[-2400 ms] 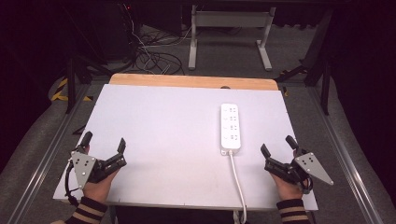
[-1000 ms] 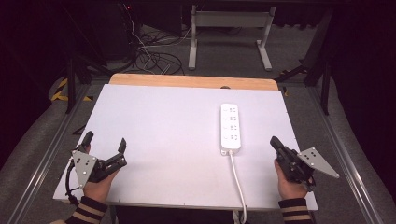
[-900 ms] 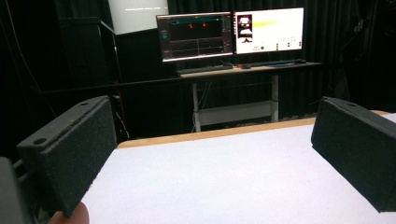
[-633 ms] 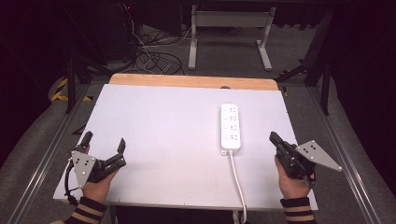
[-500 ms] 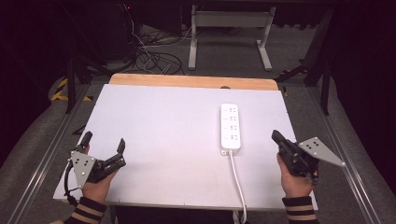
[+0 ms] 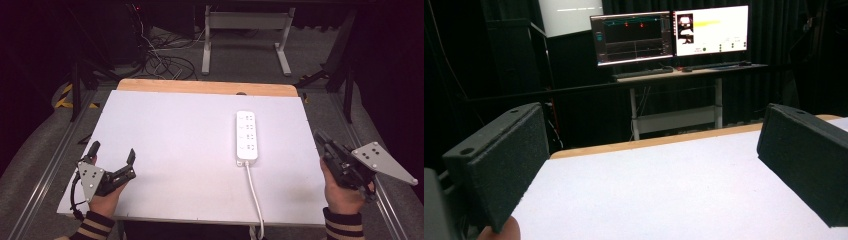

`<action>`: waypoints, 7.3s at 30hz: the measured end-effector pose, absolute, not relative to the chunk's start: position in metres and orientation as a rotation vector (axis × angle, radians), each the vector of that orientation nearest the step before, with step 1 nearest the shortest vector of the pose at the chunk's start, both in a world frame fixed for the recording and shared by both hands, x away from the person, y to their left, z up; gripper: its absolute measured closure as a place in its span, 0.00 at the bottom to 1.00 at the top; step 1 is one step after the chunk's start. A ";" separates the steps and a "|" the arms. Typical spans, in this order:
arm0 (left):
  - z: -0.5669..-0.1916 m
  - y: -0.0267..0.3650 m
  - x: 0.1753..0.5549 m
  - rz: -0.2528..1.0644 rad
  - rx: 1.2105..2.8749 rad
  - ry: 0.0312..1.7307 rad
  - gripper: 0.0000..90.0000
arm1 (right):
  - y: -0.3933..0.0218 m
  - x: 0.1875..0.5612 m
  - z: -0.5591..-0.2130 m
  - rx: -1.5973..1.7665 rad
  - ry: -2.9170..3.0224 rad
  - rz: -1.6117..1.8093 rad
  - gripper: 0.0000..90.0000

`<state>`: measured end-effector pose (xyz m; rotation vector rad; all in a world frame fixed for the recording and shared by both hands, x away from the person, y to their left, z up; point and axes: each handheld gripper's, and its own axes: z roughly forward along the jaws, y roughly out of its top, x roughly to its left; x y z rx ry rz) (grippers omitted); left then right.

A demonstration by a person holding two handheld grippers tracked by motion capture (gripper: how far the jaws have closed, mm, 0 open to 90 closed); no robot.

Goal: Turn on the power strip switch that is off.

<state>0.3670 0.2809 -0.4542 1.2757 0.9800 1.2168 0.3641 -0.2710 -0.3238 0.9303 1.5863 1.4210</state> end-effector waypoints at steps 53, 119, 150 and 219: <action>-0.454 0.282 0.368 1.204 1.300 0.973 0.01 | -0.119 0.520 -0.433 1.097 2.409 0.636 1.00; -0.455 0.280 0.370 1.179 1.322 0.982 0.02 | -0.121 0.511 -0.452 1.171 2.285 0.746 1.00; -0.455 0.278 0.370 1.174 1.326 0.982 0.02 | -0.121 0.510 -0.454 1.169 2.268 0.753 1.00; -0.454 0.283 0.371 1.164 1.296 1.008 0.02 | -0.258 0.390 -0.428 0.884 1.384 1.555 1.00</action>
